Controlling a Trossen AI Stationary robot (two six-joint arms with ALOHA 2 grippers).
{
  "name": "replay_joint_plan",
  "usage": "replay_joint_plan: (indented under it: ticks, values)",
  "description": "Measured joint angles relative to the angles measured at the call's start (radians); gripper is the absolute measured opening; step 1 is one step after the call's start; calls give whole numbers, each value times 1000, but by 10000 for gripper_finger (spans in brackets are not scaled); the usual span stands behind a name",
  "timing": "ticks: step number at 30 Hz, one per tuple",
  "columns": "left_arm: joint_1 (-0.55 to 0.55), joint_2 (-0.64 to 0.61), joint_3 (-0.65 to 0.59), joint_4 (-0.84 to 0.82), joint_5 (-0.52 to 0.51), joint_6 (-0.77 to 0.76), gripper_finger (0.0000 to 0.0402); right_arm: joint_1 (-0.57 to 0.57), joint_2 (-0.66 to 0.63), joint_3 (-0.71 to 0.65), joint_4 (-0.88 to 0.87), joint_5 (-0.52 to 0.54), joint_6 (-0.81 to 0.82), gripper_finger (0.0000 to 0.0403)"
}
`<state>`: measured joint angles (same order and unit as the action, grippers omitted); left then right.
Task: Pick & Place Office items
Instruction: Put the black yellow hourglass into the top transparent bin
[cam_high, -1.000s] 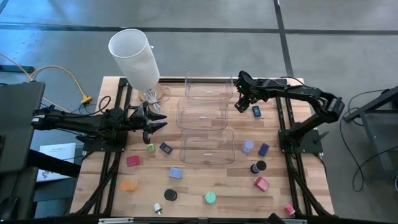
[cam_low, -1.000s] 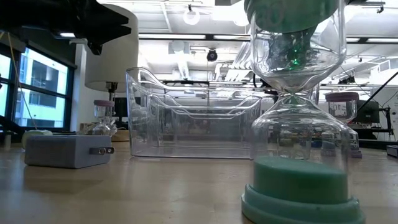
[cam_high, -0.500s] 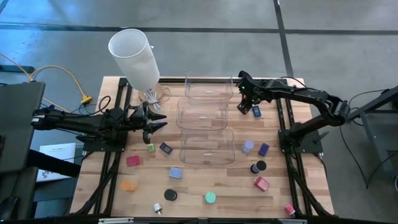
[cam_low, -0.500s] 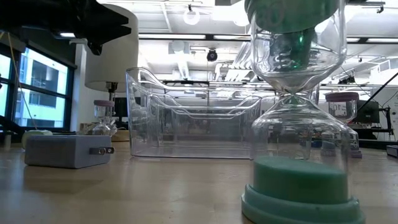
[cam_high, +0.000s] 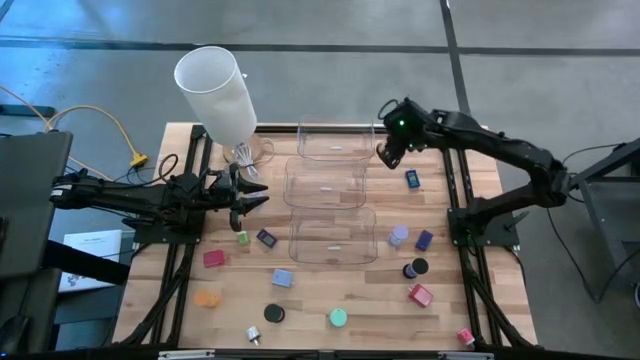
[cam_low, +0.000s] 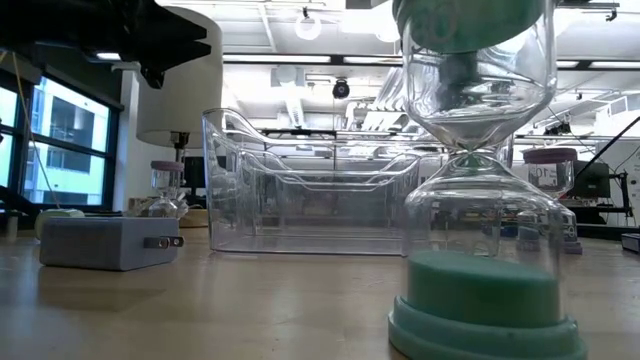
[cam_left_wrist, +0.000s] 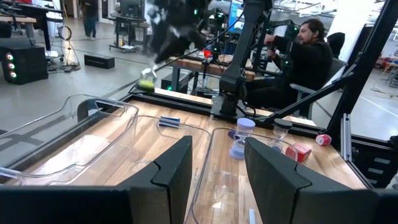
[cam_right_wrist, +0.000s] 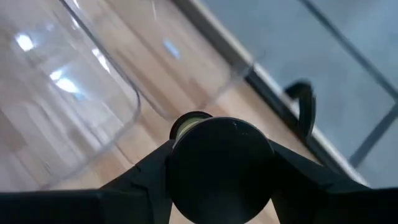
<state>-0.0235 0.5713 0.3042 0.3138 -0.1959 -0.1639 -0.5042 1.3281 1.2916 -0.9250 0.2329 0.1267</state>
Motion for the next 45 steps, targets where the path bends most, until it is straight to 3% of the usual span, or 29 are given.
replay_joint_plan:
  ticks: [9,12,31,38,45]
  values:
    - [0,0,0,0,0,0,143,2,7,108,65,-8,-27,196]
    - [0,0,0,0,0,0,143,0,33,121,104,-60,-48,196]
    - [0,24,0,-3,0,0,143,-117,463,341,113,-140,-96,203]
    - [0,100,0,-3,0,0,143,-166,552,341,104,-180,-96,197]
    - [1,162,0,33,1,1,143,-176,581,341,100,-133,-103,203]
